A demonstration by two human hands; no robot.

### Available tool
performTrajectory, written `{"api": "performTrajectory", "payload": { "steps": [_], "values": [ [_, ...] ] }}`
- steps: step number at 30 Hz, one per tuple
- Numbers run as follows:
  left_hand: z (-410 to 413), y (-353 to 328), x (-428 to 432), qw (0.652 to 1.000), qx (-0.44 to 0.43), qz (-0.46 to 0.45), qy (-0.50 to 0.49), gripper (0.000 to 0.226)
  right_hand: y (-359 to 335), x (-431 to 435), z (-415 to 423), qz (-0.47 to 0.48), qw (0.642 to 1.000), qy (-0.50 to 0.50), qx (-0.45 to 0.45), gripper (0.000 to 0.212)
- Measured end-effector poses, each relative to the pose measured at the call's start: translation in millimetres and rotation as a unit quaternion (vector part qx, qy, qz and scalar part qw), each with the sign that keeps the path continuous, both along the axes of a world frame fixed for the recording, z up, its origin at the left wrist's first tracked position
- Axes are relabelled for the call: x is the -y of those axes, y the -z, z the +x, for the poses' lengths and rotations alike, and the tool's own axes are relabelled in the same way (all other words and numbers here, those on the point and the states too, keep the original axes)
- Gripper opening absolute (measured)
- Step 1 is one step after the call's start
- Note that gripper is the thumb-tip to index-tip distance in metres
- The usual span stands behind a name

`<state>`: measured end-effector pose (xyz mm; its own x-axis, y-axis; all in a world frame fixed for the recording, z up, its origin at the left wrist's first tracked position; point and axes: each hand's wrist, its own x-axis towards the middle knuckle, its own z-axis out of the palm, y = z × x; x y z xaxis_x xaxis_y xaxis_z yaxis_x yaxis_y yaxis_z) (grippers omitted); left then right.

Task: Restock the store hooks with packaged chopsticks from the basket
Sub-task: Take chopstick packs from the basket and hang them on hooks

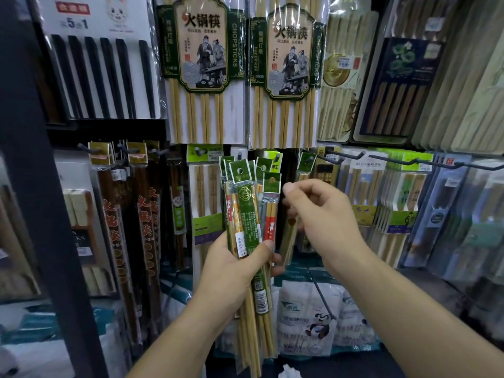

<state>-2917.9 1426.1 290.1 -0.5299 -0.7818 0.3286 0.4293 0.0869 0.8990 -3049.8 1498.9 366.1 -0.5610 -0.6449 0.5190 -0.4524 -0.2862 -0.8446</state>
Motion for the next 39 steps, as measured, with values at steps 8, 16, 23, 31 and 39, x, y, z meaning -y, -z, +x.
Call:
{"api": "performTrajectory", "payload": {
  "steps": [8, 16, 23, 31, 39],
  "values": [
    [1, 3, 0, 0.995, 0.052, -0.067, -0.047, 0.019, -5, 1, 0, -0.005, 0.999, -0.018, 0.030, 0.028],
    [4, 1, 4, 0.999, 0.029, 0.011, -0.041, 0.014, -26, 5, -24, -0.039, 0.994, 0.064, 0.073, 0.025],
    [5, 0, 3, 0.999, 0.046, 0.003, -0.028, 0.015, -29, 11, -26, -0.034, 0.993, 0.079, 0.081, 0.028],
    [7, -2, 1, 0.999, 0.038, 0.002, -0.011, 0.018, -24, 16, -31, -0.026, 0.992, 0.095, 0.082, 0.025],
    [8, -4, 1, 0.999, 0.038, -0.001, 0.000, 0.048, -8, 15, -32, -0.050, 0.988, 0.137, 0.047, 0.014]
  ]
}}
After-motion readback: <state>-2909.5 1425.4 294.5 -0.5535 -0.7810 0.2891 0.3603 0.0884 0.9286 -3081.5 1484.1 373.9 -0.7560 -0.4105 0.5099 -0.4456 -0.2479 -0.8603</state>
